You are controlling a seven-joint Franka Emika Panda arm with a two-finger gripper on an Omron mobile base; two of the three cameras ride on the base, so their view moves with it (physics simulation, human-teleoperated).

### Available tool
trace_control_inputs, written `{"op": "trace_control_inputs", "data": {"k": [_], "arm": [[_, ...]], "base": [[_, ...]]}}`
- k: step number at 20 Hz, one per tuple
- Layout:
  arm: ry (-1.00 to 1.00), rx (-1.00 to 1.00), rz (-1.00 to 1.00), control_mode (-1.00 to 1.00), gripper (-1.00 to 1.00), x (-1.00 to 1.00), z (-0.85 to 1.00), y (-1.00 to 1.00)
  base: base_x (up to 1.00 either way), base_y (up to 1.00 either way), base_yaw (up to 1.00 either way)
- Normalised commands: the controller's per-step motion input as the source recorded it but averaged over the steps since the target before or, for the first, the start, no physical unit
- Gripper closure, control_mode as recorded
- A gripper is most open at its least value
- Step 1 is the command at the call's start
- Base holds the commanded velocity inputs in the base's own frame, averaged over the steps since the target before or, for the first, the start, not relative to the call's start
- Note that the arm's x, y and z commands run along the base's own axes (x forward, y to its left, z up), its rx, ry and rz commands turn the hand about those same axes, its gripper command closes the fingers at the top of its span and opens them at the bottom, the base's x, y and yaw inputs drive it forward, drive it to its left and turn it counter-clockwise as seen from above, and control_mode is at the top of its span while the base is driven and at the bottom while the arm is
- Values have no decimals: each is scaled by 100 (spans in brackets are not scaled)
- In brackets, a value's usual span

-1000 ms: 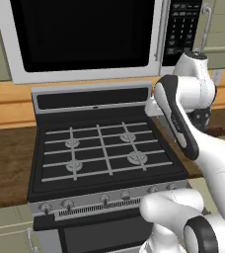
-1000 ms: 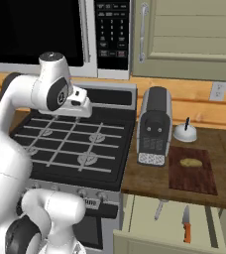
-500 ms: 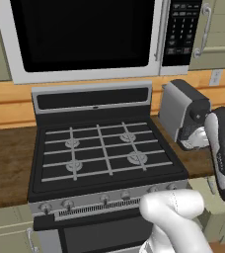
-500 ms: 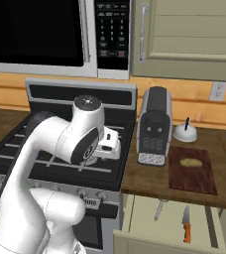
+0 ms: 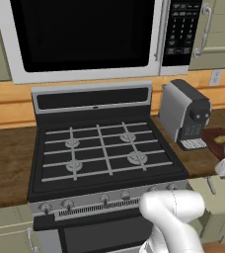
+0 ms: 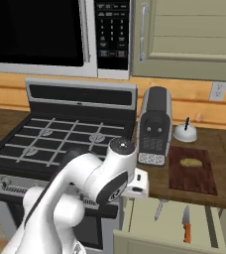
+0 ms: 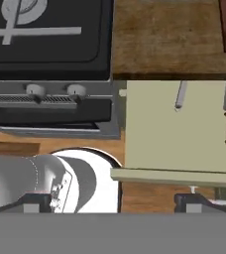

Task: Place the appropriate cutting tool for cutting the potato skin on the cutting board.

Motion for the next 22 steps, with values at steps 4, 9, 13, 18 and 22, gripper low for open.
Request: {"op": "trace_control_inputs", "data": {"k": [4,9,13,18,22], "arm": [[27,0,-3,-100,-100,0,-46,-78],[16,0,-1,-100,-100,0,-62,-63],[11,1,0,-100,-100,0,-59,-44],[4,4,0,-100,-100,15,-57,-34],[1,5,0,-100,-100,30,-53,-47]], "base": [[0,0,0],[0,0,0],[0,0,0],[0,0,0],[0,0,0]]}}
